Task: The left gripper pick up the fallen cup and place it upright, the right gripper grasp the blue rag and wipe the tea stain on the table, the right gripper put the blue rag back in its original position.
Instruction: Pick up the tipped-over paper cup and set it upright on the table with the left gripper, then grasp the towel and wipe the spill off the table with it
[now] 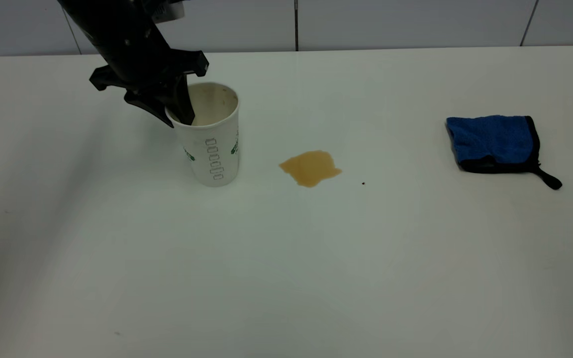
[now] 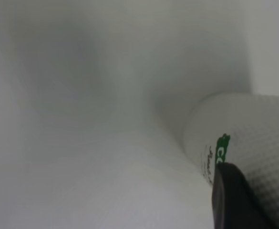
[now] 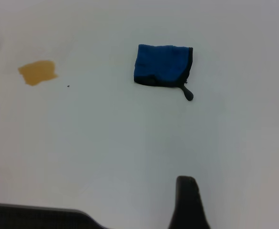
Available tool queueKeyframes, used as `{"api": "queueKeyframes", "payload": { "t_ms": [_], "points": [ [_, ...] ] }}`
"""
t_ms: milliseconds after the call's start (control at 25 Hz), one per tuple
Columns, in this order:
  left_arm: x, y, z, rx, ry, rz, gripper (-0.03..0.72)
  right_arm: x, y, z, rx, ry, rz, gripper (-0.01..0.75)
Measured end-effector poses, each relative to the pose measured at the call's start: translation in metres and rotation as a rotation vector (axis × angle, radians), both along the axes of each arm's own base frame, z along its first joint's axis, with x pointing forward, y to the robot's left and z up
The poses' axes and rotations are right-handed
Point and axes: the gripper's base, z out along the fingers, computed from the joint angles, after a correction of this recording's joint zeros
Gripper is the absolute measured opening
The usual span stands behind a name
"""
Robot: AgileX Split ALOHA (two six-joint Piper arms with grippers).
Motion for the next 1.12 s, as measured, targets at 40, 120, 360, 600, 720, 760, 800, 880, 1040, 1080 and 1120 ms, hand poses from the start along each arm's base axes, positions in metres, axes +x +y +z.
{"api": "queueKeyframes", "payload": {
  "t_ms": [40, 120, 360, 600, 720, 760, 800, 880, 1040, 1080, 1120],
  "points": [
    [0.0, 0.0, -0.001, 0.0, 0.001, 0.0, 0.232, 0.0, 0.0, 0.0, 0.0, 0.0, 0.0, 0.58],
    [0.0, 0.0, -0.003, 0.002, 0.006, -0.001, 0.253, 0.0, 0.0, 0.0, 0.0, 0.0, 0.0, 0.58],
    [0.0, 0.0, -0.002, 0.002, 0.002, 0.0, 0.285, 0.0, 0.0, 0.0, 0.0, 0.0, 0.0, 0.58],
    [0.002, 0.001, 0.021, -0.008, -0.028, -0.006, 0.3, 0.0, 0.0, 0.0, 0.0, 0.0, 0.0, 0.58],
    [0.004, 0.0, 0.042, -0.021, -0.038, -0.022, 0.304, 0.0, 0.0, 0.0, 0.0, 0.0, 0.0, 0.58],
    [0.004, -0.001, 0.047, -0.024, -0.038, -0.027, 0.304, 0.0, 0.0, 0.0, 0.0, 0.0, 0.0, 0.58],
    [0.005, -0.001, 0.054, -0.028, -0.046, -0.031, 0.304, 0.0, 0.0, 0.0, 0.0, 0.0, 0.0, 0.58],
    [0.006, -0.002, 0.068, -0.034, -0.062, -0.039, 0.304, 0.0, 0.0, 0.0, 0.0, 0.0, 0.0, 0.58],
    [0.001, 0.001, 0.103, -0.022, -0.101, -0.07, 0.305, 0.0, 0.0, 0.0, 0.0, 0.0, 0.0, 0.58],
    [-0.002, 0.003, 0.115, 0.006, -0.119, -0.089, 0.305, 0.0, 0.0, 0.0, 0.0, 0.0, 0.0, 0.58],
    [-0.006, 0.007, 0.129, 0.034, -0.133, -0.107, 0.305, 0.0, 0.0, 0.0, 0.0, 0.0, 0.0, 0.58]
  ]
}}
